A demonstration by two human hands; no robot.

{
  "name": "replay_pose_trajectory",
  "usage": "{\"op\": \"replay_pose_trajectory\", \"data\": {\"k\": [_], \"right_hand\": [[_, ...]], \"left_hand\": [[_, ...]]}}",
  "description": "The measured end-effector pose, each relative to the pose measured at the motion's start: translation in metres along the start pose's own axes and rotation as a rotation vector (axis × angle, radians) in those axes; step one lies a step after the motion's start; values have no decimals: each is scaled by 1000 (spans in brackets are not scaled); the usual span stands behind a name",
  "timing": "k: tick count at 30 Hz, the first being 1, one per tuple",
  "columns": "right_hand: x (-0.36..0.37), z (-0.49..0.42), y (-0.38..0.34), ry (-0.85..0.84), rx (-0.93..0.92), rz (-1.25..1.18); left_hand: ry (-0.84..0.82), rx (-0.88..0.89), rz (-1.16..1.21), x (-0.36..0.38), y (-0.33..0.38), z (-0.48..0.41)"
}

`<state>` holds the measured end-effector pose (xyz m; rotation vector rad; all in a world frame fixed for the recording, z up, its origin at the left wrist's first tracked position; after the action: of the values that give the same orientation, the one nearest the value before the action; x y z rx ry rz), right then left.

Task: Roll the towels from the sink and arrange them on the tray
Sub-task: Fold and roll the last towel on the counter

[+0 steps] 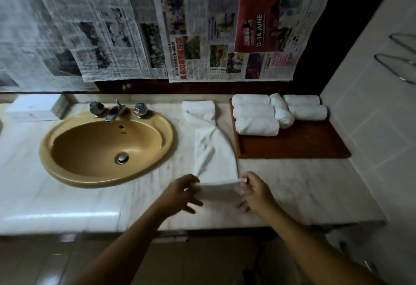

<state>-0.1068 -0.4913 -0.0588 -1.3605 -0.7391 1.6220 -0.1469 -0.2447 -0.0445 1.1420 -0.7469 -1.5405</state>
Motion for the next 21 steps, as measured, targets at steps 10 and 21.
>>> {"op": "replay_pose_trajectory", "data": {"k": [10, 21], "right_hand": [[-111, -72, -356, 278, -596, -283], [-187, -17, -509, 680, -1006, -454]], "left_hand": [[348, 653, 36, -141, 349, -37], [629, 967, 86, -183, 496, 61]]}}
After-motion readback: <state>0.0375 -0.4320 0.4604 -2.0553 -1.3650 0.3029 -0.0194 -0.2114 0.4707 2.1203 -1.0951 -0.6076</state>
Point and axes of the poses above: each hand's wrist, its own z-axis away from the middle knuckle, its own x-axis out of the palm, y = z × x, the point moved 4 cm from there along -z, towards the middle knuckle, and after that the axes turned 13 degrees about y, right-handed, at the moved point
